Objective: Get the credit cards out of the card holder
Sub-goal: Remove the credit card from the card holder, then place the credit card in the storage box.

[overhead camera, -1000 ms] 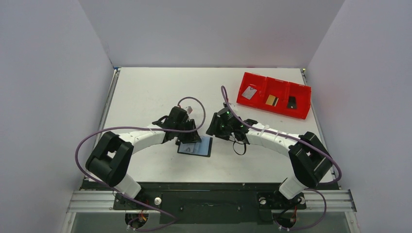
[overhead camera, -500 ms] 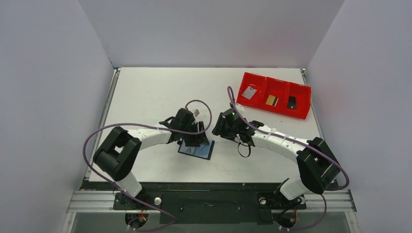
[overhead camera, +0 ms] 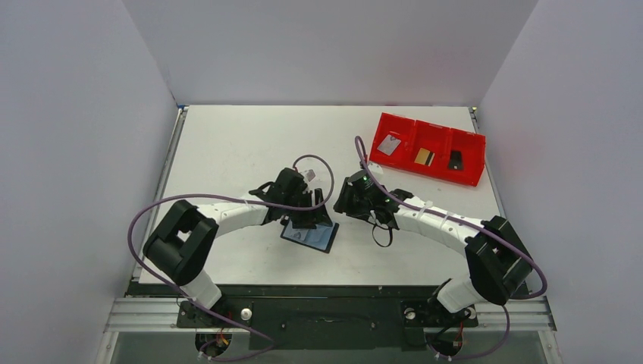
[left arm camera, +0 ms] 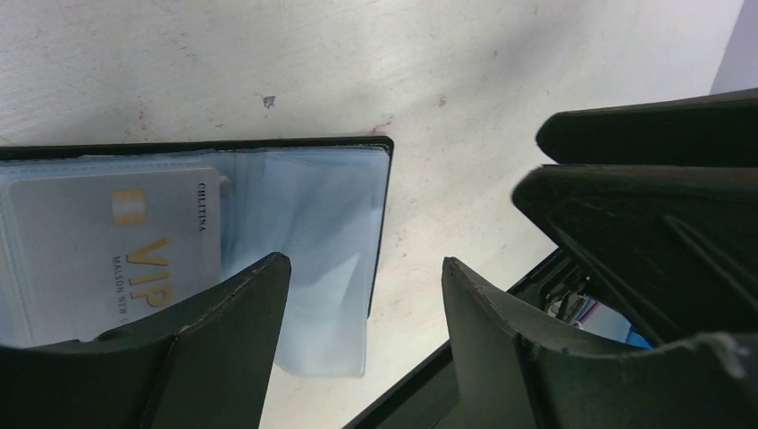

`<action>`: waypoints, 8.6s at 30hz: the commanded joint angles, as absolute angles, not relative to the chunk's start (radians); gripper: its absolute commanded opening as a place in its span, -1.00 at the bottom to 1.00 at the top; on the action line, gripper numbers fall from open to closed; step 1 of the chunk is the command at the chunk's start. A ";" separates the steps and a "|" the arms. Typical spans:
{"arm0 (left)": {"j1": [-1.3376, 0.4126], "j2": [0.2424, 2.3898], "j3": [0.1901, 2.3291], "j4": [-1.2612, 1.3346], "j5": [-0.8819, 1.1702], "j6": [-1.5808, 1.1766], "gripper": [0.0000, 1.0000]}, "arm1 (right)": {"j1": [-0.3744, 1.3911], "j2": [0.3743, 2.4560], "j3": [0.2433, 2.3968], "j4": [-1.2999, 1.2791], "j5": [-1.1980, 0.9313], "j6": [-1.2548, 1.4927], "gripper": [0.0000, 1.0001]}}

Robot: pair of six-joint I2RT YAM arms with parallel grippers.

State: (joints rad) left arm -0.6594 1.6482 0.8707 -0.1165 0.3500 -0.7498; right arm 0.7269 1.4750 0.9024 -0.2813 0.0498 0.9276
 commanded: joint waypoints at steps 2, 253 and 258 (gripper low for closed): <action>-0.664 1.574 0.921 -0.106 0.378 -0.760 0.23 | 0.723 1.425 0.912 -0.279 0.087 0.917 -0.07; -0.428 1.529 0.963 0.136 0.730 -1.022 -0.01 | 0.429 1.382 0.679 0.489 -0.663 1.305 -1.00; -0.428 1.544 0.949 0.204 0.749 -1.069 -0.06 | 0.430 1.390 0.679 0.506 -0.672 1.315 -1.00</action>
